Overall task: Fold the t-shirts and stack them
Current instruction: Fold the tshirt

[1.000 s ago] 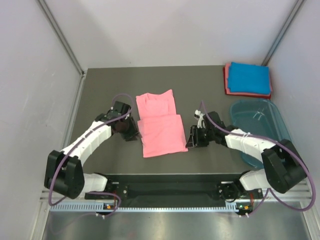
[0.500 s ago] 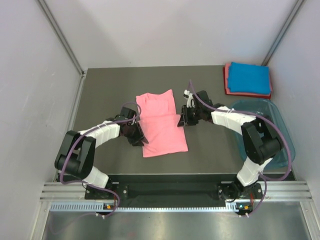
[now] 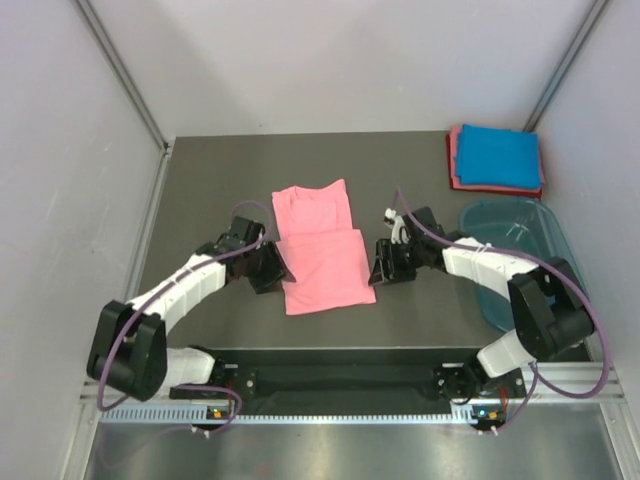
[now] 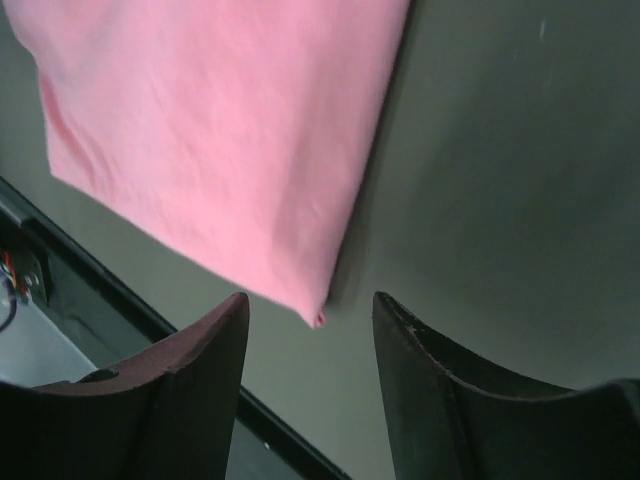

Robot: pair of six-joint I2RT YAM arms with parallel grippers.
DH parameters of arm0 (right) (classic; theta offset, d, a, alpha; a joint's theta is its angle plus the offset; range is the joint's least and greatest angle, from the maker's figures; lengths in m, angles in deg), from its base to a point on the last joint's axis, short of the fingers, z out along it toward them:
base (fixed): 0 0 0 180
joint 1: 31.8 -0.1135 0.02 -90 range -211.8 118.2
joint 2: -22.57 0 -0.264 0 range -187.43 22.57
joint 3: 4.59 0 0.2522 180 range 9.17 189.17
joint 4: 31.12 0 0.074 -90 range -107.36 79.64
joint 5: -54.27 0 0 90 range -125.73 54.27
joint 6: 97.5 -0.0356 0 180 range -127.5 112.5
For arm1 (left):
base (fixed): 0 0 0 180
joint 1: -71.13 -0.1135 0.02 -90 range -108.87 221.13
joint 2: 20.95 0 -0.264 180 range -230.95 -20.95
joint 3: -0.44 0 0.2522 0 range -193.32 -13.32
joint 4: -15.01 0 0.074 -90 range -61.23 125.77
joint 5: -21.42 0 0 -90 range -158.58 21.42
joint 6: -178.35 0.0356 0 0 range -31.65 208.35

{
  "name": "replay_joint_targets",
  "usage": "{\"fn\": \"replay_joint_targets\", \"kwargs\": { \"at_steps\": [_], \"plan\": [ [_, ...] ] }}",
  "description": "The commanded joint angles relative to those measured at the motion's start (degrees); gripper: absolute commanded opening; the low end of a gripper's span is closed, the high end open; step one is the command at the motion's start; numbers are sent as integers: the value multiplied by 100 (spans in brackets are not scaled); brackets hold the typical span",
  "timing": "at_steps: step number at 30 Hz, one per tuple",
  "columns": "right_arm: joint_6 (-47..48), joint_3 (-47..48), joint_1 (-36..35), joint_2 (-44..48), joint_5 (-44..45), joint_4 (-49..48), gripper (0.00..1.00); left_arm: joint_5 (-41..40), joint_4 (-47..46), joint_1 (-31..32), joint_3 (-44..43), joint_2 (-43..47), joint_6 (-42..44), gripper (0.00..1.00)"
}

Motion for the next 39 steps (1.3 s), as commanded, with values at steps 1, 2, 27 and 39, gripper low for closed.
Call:
{"fn": "replay_joint_targets", "kwargs": {
  "at_steps": [1,2,27,39],
  "plan": [
    [-161,-528,16,459,-197,-67,54,554,-512,218,1000,696,-437,53],
    [-179,-616,16,504,-206,-103,55,651,-784,314,1222,803,-700,54],
    [-416,-1487,-248,205,-522,-1202,49,160,-1305,526,2104,496,-1282,41],
    [-267,-1505,-477,714,242,-807,0,-447,276,526,1367,636,-905,0]
  ]
}}
